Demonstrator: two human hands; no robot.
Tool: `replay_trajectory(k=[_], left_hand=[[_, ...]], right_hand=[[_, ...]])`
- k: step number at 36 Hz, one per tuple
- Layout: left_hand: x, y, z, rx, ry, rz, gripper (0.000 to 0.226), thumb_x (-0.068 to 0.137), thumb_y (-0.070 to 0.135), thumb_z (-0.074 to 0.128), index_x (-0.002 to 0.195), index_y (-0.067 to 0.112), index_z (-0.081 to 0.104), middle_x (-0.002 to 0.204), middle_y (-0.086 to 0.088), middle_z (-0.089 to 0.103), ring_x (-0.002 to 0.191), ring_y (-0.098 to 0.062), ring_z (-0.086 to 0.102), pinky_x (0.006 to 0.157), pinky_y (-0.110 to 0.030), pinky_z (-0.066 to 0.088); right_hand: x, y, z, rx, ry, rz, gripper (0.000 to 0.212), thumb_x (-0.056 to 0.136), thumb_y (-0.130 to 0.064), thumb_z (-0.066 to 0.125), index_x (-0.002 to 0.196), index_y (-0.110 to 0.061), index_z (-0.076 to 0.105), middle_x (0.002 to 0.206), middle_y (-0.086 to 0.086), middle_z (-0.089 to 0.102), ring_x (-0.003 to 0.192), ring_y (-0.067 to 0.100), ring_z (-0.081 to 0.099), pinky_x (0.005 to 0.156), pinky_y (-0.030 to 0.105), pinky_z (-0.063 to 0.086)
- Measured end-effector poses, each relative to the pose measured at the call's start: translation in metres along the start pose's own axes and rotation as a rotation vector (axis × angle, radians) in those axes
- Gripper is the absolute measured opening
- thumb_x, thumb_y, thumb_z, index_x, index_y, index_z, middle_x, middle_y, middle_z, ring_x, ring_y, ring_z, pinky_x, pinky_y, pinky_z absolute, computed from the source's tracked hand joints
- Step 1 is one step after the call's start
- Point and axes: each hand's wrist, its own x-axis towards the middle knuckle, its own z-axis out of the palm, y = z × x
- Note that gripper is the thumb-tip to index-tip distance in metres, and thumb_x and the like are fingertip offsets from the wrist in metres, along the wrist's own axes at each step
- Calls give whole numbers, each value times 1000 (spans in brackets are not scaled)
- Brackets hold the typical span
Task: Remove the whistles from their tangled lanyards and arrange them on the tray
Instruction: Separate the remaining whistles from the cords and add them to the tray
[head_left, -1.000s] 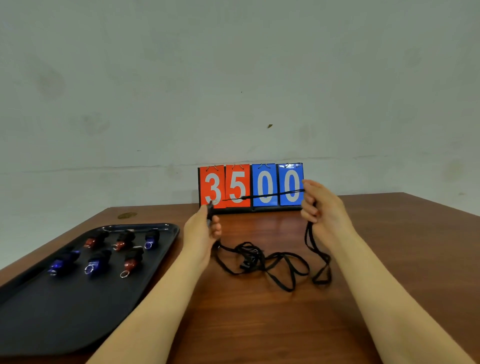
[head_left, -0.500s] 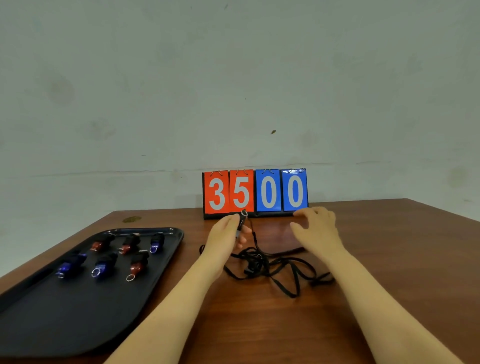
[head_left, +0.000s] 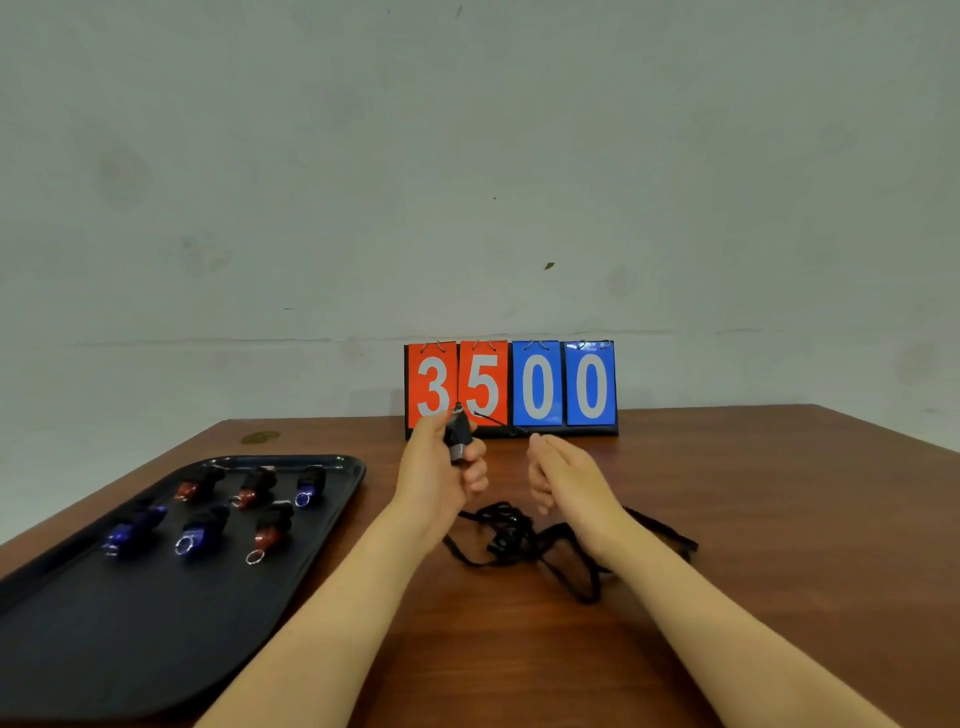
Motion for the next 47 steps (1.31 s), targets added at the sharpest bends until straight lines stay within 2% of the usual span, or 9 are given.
replay_trajectory(k=[3,8,14,22,28,34,40,43,47], left_hand=[[-3,3,-2,-144,-23,-49,18,100,29,37,94,13,43,62,1,39,53,-11,32,54,-24,26],[-3,5,-10,-291,1,-106,21,95,30,55,105,12,59,79,-4,55,68,-13,47,61,-24,38],[-1,3,-10,-280,-39,-137,20,95,33,55,103,15,58,72,-1,51,60,-8,37,59,-20,30],[-3,-1,-3,-206,-83,-176,27,90,24,59,113,10,59,90,-7,62,75,-13,57,70,-25,47],[3,-6,-4,-18,-17,-45,26,95,17,57,120,11,58,114,-13,68,84,-16,64,73,-28,51],[10,-12,-8,159,91,33,22,101,22,49,119,13,57,104,-9,74,85,-17,65,75,-28,53],[10,-15,-10,316,184,134,18,93,21,62,110,17,65,106,-4,67,96,-17,64,78,-29,53],[13,-16,-13,316,227,161,10,93,16,63,103,17,65,102,-4,67,95,-15,64,80,-27,54],[17,-20,-17,461,285,210,23,91,20,65,112,12,64,102,-4,70,92,-16,66,85,-30,54]], right_hand=[[2,-1,-6,132,49,45,32,102,-30,40,74,-14,45,53,-6,33,44,8,26,44,21,23],[5,2,-11,106,107,71,28,102,-27,41,84,-12,56,54,-6,37,43,5,29,42,18,24],[9,13,-11,-114,165,73,25,101,-27,43,90,-16,63,67,-8,47,60,4,41,56,18,32],[9,21,-10,-373,127,25,20,97,-22,47,87,-21,64,86,-10,61,83,2,53,69,17,37],[8,24,-9,-542,38,-55,18,97,-25,49,86,-25,65,88,-10,65,84,2,59,68,14,40],[2,22,-1,-517,-49,-138,17,96,-25,52,87,-26,66,77,-12,63,76,2,60,76,24,52],[1,19,-2,-487,-51,-134,17,96,-26,52,88,-26,67,76,-15,62,80,2,60,81,28,54],[0,17,-2,-489,-63,-133,17,96,-26,53,89,-26,68,81,-15,64,82,1,61,81,27,53],[-4,13,-1,-423,-119,-156,16,96,-25,54,90,-27,69,89,-17,69,88,-6,62,76,17,45]])
